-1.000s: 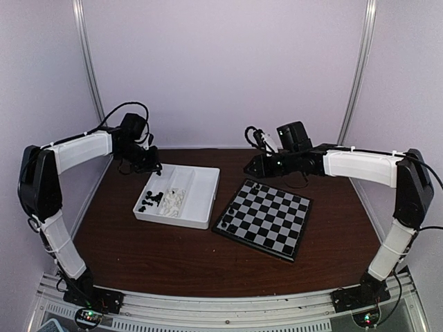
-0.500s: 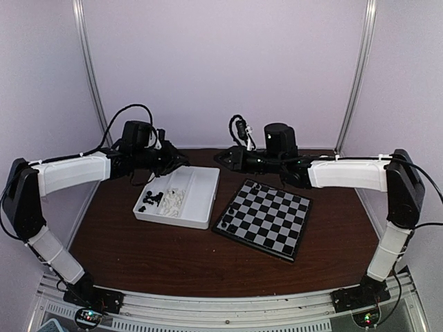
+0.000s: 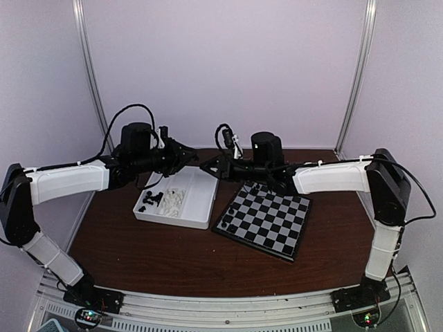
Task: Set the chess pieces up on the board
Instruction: Place the chess piece on the chessboard.
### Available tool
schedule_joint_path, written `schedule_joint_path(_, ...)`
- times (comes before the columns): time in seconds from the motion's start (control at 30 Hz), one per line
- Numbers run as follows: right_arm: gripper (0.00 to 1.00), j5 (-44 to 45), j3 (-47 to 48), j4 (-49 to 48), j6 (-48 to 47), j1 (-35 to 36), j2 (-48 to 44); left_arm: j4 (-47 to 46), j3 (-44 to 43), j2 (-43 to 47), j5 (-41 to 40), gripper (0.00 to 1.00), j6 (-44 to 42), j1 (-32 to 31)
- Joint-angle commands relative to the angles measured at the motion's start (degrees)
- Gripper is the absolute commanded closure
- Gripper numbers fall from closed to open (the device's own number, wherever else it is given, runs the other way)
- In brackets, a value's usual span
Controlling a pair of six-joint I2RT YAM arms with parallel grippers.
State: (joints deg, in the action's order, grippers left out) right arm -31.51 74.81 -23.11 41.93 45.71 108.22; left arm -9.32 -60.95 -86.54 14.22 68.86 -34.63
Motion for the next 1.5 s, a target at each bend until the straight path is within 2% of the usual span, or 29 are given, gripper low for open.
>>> schedule_joint_path(0.0,0.65,-1.45,1.81,-4.07,0.26,0.90,0.32,-3.97,0.92,1.52,-0.93,0.85,1.03,-0.08)
schedule_joint_path(0.53,0.70,0.83,6.26,-2.27,0.94,1.04,2.92,-4.78,1.50,1.97,-0.09,0.85,2.23,-0.44)
schedule_joint_path(1.07,0.97,0.36,7.90,-3.32,2.58,0.62,4.72,-6.31,2.86,2.33,-0.33,0.84,2.68,-0.44)
schedule_joint_path(1.13,1.00,0.55,7.70,-3.50,2.79,0.45,4.64,-6.99,3.38,2.41,-0.59,0.82,2.90,-0.44)
schedule_joint_path(1.3,1.00,0.21,7.44,-3.52,2.89,0.03,4.63,-7.50,3.91,2.67,-0.80,0.70,1.86,-0.44)
schedule_joint_path(1.47,1.00,-0.57,4.63,-3.03,2.13,-1.14,2.98,-5.16,3.85,4.40,-2.35,0.51,-2.85,0.05)
